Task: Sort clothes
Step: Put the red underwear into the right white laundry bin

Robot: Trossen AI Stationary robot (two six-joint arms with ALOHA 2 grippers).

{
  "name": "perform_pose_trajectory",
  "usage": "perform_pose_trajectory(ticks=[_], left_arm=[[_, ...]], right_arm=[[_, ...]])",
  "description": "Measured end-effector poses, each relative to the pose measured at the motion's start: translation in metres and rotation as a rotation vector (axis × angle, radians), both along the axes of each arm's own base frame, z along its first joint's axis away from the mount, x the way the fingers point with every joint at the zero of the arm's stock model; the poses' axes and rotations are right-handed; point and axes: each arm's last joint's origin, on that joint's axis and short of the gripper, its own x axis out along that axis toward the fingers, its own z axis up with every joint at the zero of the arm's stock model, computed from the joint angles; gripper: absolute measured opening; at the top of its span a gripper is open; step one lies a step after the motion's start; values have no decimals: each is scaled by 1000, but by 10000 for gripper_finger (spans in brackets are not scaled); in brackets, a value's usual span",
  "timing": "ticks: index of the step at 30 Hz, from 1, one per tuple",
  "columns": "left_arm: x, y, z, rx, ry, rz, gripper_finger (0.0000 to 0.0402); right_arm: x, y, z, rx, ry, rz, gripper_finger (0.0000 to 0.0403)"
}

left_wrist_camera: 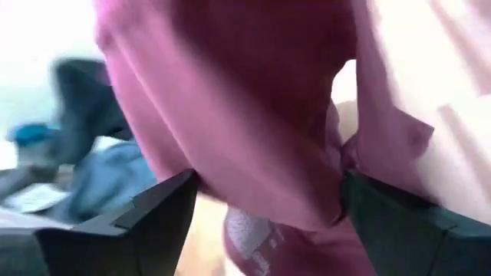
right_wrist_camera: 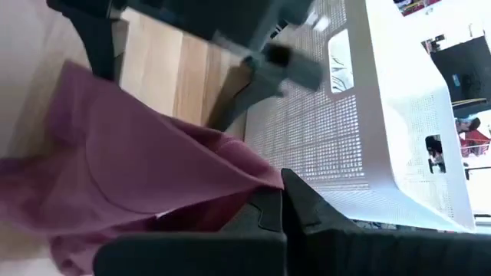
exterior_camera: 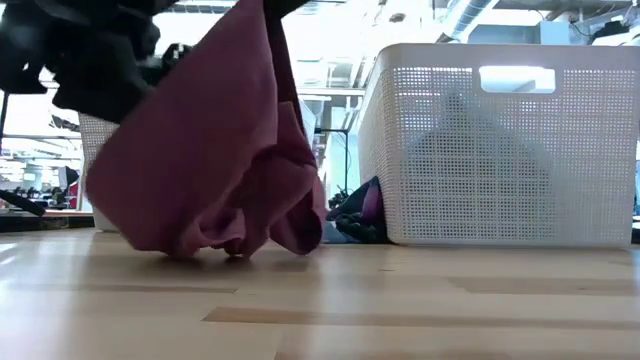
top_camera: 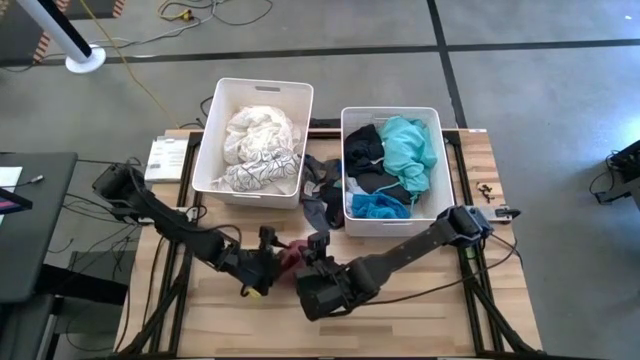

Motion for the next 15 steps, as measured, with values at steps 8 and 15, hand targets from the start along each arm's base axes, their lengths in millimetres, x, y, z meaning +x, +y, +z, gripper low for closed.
perform_pose_trajectory(ticks=[8,15], left_arm=[[-4,15,-25,-325,-174,-177,319],[-4,25,-25,-392,-268,-206,318]], right_arm=[[1,0,10,0,-14,8,0],[5,1,15,-6,-38,28,0]])
